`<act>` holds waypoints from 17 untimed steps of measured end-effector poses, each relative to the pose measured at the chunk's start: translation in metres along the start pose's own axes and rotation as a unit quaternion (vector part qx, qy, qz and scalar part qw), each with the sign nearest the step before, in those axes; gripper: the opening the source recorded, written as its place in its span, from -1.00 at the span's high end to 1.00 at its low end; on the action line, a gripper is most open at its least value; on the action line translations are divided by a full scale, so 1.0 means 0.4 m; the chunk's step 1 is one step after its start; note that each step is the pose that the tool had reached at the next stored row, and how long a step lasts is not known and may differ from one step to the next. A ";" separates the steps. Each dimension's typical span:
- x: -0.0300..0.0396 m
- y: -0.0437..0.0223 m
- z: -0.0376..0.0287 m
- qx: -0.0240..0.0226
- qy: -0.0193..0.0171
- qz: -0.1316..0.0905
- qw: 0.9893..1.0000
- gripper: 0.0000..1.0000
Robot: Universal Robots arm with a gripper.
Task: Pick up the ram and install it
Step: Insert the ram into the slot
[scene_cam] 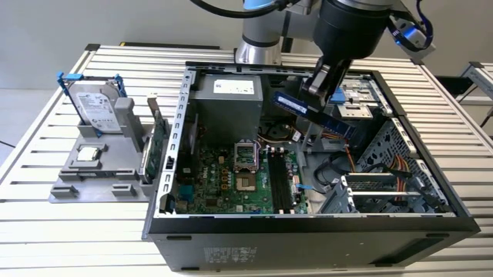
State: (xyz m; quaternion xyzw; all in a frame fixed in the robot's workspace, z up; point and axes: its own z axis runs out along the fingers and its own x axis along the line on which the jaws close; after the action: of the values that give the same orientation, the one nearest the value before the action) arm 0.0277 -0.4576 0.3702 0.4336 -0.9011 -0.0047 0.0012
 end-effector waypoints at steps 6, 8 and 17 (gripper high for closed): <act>0.000 0.000 0.001 0.000 0.000 0.028 1.000 1.00; 0.000 0.000 0.001 0.000 0.000 0.038 0.999 1.00; 0.000 0.000 0.002 0.000 -0.001 0.081 0.997 1.00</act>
State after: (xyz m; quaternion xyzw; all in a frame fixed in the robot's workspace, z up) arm 0.0277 -0.4576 0.3693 0.3589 -0.9334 -0.0048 0.0008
